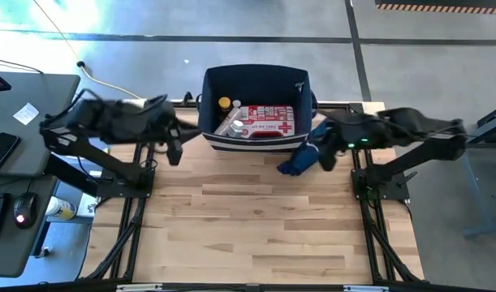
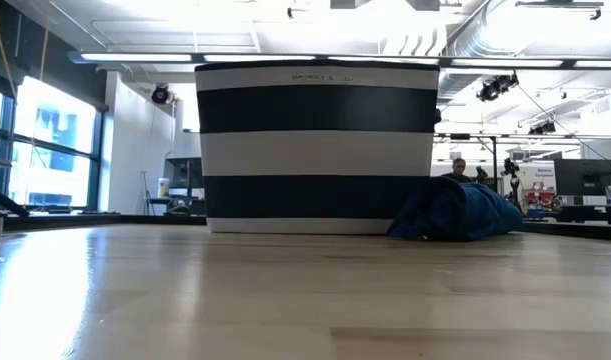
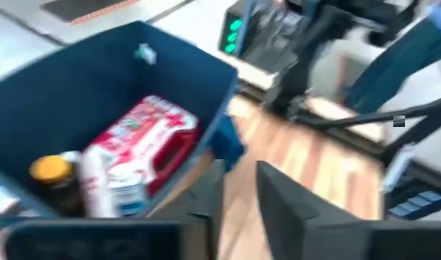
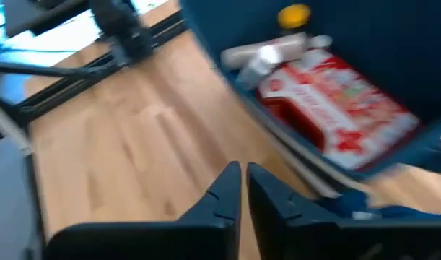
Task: Pick & place medical supplies in basket/bin
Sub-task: Return to Home Position
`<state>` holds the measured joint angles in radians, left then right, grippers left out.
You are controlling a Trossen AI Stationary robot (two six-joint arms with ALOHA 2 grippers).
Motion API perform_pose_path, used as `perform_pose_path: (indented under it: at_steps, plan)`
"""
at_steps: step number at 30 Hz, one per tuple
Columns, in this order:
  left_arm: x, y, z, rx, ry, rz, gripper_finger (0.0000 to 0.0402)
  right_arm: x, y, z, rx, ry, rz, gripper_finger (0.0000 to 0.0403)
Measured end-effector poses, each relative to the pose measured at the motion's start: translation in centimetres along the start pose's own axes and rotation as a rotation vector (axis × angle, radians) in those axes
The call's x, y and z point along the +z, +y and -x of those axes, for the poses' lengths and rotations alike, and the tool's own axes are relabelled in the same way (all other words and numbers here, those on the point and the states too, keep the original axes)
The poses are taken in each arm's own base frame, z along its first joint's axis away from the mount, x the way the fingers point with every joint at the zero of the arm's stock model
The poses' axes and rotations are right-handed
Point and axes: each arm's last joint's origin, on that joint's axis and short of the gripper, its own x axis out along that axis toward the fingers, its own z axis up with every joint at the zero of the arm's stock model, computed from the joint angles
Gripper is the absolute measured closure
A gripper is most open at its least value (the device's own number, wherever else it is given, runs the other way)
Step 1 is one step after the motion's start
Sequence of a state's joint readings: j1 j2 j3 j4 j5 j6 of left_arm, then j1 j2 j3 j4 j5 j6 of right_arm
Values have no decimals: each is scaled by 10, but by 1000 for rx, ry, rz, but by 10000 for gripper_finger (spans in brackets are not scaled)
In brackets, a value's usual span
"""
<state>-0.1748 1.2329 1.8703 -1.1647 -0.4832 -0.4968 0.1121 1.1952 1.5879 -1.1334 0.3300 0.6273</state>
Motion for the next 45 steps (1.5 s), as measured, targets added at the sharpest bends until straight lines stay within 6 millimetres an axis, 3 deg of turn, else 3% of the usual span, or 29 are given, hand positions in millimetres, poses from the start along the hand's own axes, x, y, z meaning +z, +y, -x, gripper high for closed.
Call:
perform_pose_path:
  at_steps: [4,5,10,13,20,30,33,39,42,45]
  plan:
    - [-36,9,2,-143,-108,63,373,-19,-14,22,-8,-104,-49,373]
    - [-44,13,5,-200,-160,84,380,-25,-17,23,20,-133,-74,371]
    - [-85,34,6,-416,-371,163,360,-68,-35,6,245,-265,-204,399]
    - [-111,50,6,-457,-450,227,378,-96,-51,-6,338,-324,-291,394]
    - [-167,86,8,-453,-447,350,370,-146,-87,-21,472,-492,-459,399]
    - [-213,126,22,-414,-523,423,380,-194,-118,-43,497,-594,-601,402]
    - [-220,127,15,-313,-463,415,380,-204,-122,-54,494,-645,-641,402]
    - [-231,125,3,-292,-396,433,380,-223,-126,-88,554,-683,-739,403]
    - [-232,124,2,-318,-387,433,380,-226,-129,-95,504,-612,-718,403]
    - [-235,124,-1,-294,-382,430,380,-223,-132,-95,510,-652,-690,403]
